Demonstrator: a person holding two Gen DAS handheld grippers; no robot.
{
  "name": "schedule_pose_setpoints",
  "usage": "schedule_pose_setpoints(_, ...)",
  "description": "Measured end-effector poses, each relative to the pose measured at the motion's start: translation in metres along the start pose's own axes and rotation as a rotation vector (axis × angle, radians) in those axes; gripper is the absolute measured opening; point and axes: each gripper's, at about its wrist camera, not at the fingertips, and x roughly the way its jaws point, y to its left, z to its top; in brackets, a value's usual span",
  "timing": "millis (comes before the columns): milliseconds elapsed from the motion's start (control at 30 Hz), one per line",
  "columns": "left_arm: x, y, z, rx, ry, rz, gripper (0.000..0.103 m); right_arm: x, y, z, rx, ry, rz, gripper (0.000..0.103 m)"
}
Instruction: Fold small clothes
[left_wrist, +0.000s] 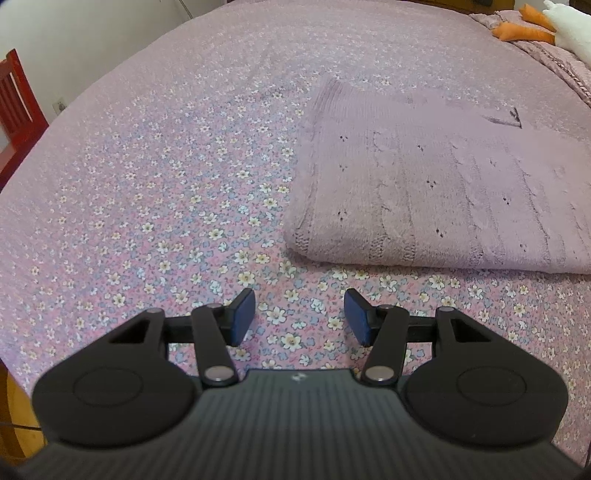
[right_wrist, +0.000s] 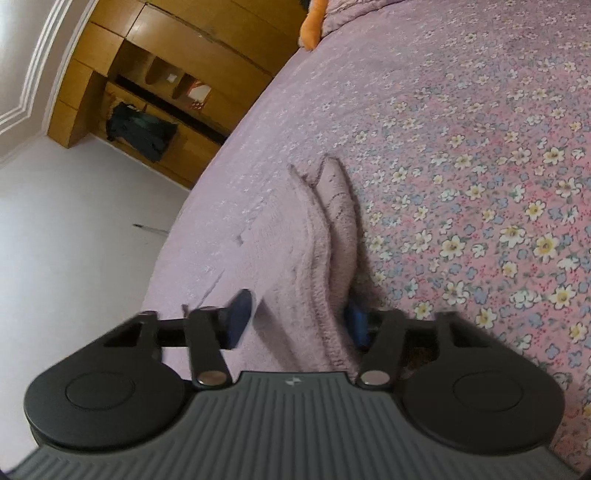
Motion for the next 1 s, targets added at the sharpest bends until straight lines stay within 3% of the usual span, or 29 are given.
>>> schedule_pose_setpoints(100, -0.005, -0.001, 0.000, 0.011, -0.014, -0.004, 0.055, -0.001, 0.001, 0.002, 0.037, -0.013, 0.020, 0.033)
schedule_pose_setpoints(200, -0.008, 0.003, 0.001, 0.015, -0.026, 0.006, 0.055, -0.004, 0.021, 0.008, -0.012, -0.020, 0.040, 0.032)
schedule_pose_setpoints(567, -0.016, 0.049, 0.012, -0.087, -0.077, 0.028, 0.055, 0.001, 0.148, 0.013, -0.317, 0.042, 0.074, 0.030)
schedule_pose_setpoints(800, -0.024, 0.081, 0.013, -0.147, -0.107, 0.047, 0.055, 0.036, 0.268, -0.038, -0.568, 0.164, 0.160, 0.030)
schedule_pose_setpoints(1000, -0.024, 0.105, 0.004, -0.196, -0.116, 0.061, 0.055, 0.105, 0.322, -0.126, -0.742, 0.336, 0.107, 0.030)
